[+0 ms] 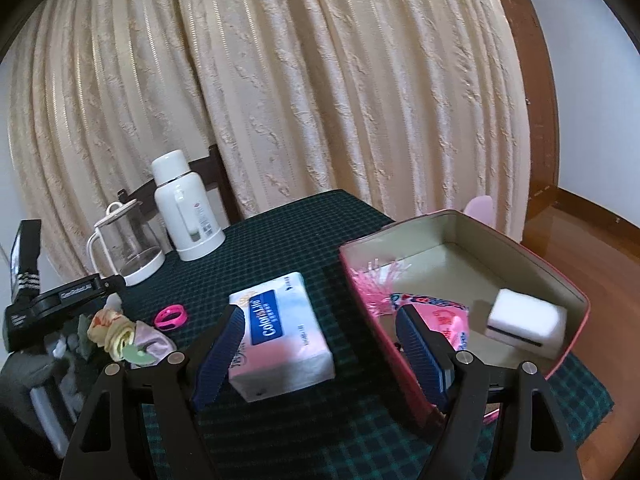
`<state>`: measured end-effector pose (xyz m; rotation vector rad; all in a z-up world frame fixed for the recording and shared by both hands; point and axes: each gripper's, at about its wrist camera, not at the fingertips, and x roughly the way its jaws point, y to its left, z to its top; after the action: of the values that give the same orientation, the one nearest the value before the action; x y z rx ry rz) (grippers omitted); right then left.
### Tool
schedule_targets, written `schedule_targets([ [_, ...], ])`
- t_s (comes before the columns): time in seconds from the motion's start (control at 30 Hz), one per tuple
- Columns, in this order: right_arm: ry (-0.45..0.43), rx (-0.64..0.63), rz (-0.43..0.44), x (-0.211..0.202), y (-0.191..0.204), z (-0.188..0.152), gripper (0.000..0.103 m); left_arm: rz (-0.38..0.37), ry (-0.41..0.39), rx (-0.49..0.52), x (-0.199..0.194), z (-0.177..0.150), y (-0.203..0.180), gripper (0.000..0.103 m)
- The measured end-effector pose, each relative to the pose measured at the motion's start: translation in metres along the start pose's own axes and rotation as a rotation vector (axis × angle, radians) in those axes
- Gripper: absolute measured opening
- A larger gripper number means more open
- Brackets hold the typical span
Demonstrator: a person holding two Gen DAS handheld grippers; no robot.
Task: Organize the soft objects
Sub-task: 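Move both grippers back over the remaining soft items on the table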
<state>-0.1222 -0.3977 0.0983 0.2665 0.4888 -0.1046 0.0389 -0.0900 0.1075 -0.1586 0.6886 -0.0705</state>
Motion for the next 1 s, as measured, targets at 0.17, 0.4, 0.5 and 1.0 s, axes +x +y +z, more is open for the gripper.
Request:
schedule_targets([
  [0.17, 0.009, -0.012, 0.021, 0.002, 0.01, -0.003, 0.081, 0.111, -0.014, -0.005, 0.016, 0.002, 0.022, 0.086],
  [0.4, 0.026, -0.032, 0.058, 0.006, 0.026, -0.008, 0.081, 0.171, 0.038, -0.001, 0.041, -0.004, 0.04, 0.086],
  [0.5, 0.034, -0.044, 0.078, 0.007, 0.035, -0.012, 0.081, 0.182, 0.058, 0.007, 0.045, -0.009, 0.044, 0.086],
  [1.0, 0.073, -0.095, 0.159, 0.015, 0.067, -0.021, 0.081, 0.178, 0.092, -0.019, 0.025, -0.034, 0.085, 0.091],
])
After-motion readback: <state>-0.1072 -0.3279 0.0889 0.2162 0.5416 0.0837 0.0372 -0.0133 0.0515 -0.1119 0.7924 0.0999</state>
